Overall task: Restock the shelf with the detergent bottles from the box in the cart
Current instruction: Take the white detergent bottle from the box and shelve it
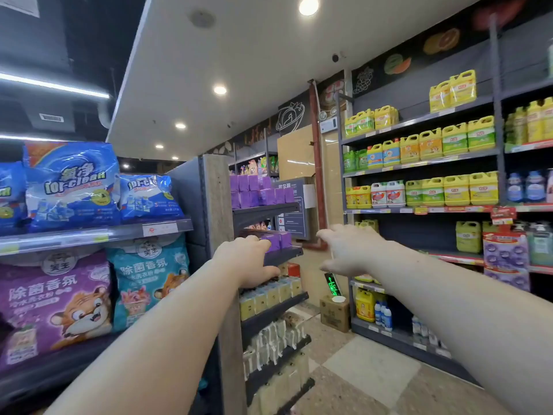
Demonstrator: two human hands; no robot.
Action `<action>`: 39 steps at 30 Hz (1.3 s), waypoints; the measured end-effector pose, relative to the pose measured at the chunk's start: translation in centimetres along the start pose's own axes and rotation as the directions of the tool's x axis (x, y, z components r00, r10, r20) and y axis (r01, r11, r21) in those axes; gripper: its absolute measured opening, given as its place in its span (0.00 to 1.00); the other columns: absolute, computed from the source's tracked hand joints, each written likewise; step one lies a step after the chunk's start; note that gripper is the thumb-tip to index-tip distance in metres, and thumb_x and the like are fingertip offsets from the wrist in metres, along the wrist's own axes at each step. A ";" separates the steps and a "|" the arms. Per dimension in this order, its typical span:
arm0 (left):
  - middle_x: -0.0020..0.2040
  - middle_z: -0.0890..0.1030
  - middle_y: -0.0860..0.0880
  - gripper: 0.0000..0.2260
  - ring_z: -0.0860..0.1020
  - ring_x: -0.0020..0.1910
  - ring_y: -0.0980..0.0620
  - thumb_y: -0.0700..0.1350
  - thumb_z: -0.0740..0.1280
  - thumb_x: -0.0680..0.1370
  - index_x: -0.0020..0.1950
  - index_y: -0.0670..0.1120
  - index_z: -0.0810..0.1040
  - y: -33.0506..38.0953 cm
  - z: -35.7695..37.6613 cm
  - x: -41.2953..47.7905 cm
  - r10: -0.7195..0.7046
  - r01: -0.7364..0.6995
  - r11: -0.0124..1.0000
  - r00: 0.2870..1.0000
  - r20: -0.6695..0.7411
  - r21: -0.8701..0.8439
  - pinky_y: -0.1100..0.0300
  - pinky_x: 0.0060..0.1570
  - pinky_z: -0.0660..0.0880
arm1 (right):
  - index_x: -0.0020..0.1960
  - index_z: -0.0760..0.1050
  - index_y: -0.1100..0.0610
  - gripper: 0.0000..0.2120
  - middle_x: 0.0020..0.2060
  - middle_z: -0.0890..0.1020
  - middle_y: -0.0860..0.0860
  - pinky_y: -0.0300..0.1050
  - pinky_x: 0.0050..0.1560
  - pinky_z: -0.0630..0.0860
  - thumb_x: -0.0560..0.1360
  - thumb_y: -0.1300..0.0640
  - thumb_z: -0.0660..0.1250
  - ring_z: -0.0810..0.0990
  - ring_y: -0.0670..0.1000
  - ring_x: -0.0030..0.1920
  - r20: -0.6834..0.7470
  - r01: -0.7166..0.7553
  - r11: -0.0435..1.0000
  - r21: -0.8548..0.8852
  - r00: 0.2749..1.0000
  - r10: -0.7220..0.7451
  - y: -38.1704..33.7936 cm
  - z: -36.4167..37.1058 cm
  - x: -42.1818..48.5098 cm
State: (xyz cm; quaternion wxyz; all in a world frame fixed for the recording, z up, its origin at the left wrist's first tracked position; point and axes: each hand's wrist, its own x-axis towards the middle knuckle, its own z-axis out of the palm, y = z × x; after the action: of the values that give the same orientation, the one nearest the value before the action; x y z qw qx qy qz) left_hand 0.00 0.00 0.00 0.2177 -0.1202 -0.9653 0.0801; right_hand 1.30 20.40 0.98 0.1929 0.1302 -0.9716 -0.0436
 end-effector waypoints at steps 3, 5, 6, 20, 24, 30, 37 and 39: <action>0.68 0.71 0.47 0.28 0.72 0.64 0.45 0.63 0.59 0.75 0.71 0.51 0.64 1.4 1.4 0.6 0.039 -0.039 0.999 0.999 0.020 0.005 0.47 0.59 0.73 | 0.74 0.57 0.49 0.33 0.72 0.65 0.53 0.62 0.68 0.62 0.74 0.40 0.62 0.64 0.57 0.71 0.033 -0.076 0.996 -0.047 0.996 0.078 1.2 1.0 -1.2; 0.68 0.70 0.47 0.29 0.72 0.65 0.44 0.63 0.59 0.75 0.72 0.50 0.64 2.8 2.6 1.1 0.077 -0.077 0.997 0.996 0.035 -0.018 0.47 0.59 0.73 | 0.74 0.56 0.49 0.33 0.72 0.65 0.53 0.62 0.68 0.62 0.74 0.40 0.62 0.64 0.57 0.71 0.064 -0.126 0.990 -0.061 0.989 0.130 2.3 1.7 -2.3; 0.68 0.70 0.47 0.28 0.72 0.64 0.44 0.63 0.60 0.75 0.71 0.50 0.64 3.7 3.2 1.3 0.104 -0.102 0.994 0.994 0.043 -0.043 0.47 0.59 0.73 | 0.74 0.57 0.49 0.32 0.72 0.66 0.53 0.62 0.68 0.61 0.74 0.40 0.62 0.64 0.58 0.71 0.082 -0.145 0.987 -0.068 0.985 0.151 2.8 2.2 -2.9; 0.69 0.70 0.45 0.32 0.69 0.67 0.43 0.66 0.57 0.76 0.73 0.47 0.63 20.6 6.5 10.6 0.419 -0.415 0.903 0.908 0.016 -0.107 0.48 0.66 0.67 | 0.73 0.59 0.54 0.33 0.71 0.66 0.56 0.57 0.66 0.68 0.75 0.38 0.59 0.66 0.59 0.70 0.157 -0.392 0.906 -0.161 0.896 0.416 18.4 6.4 -6.4; 0.69 0.70 0.45 0.32 0.69 0.67 0.44 0.65 0.57 0.76 0.72 0.47 0.64 27.3 7.3 15.0 0.467 -0.461 0.880 0.884 0.029 -0.116 0.48 0.66 0.67 | 0.74 0.58 0.56 0.34 0.71 0.65 0.57 0.56 0.66 0.68 0.75 0.40 0.61 0.66 0.59 0.70 0.188 -0.424 0.892 -0.158 0.874 0.448 25.5 8.2 -6.7; 0.71 0.69 0.45 0.32 0.68 0.69 0.44 0.66 0.58 0.75 0.73 0.47 0.63 37.9 8.3 20.7 0.547 -0.540 0.826 0.837 0.003 -0.163 0.49 0.66 0.67 | 0.74 0.57 0.54 0.33 0.71 0.64 0.56 0.58 0.66 0.68 0.75 0.40 0.61 0.64 0.59 0.70 0.235 -0.506 0.841 -0.194 0.808 0.540 36.0 10.0 -8.7; 0.69 0.71 0.44 0.32 0.70 0.66 0.43 0.66 0.57 0.75 0.72 0.47 0.64 48.1 10.5 25.6 0.647 -0.638 0.749 0.762 -0.005 -0.177 0.48 0.64 0.69 | 0.74 0.56 0.55 0.34 0.70 0.65 0.57 0.56 0.65 0.69 0.75 0.40 0.61 0.66 0.60 0.68 0.265 -0.588 0.769 -0.251 0.722 0.639 45.2 12.4 -11.6; 0.69 0.71 0.44 0.32 0.70 0.66 0.43 0.66 0.57 0.75 0.72 0.47 0.64 50.7 11.1 27.0 0.675 -0.666 0.724 0.738 -0.016 -0.179 0.49 0.63 0.70 | 0.74 0.56 0.55 0.34 0.70 0.65 0.57 0.57 0.64 0.70 0.75 0.40 0.61 0.67 0.60 0.68 0.264 -0.613 0.742 -0.270 0.694 0.670 47.6 13.0 -12.0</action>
State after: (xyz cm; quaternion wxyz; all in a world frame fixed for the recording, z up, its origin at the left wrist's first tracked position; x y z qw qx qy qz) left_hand -18.53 54.69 -9.53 0.1385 -0.4771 -0.8649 0.0724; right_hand -4.28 69.86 -8.99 0.0328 -0.2438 -0.9665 -0.0737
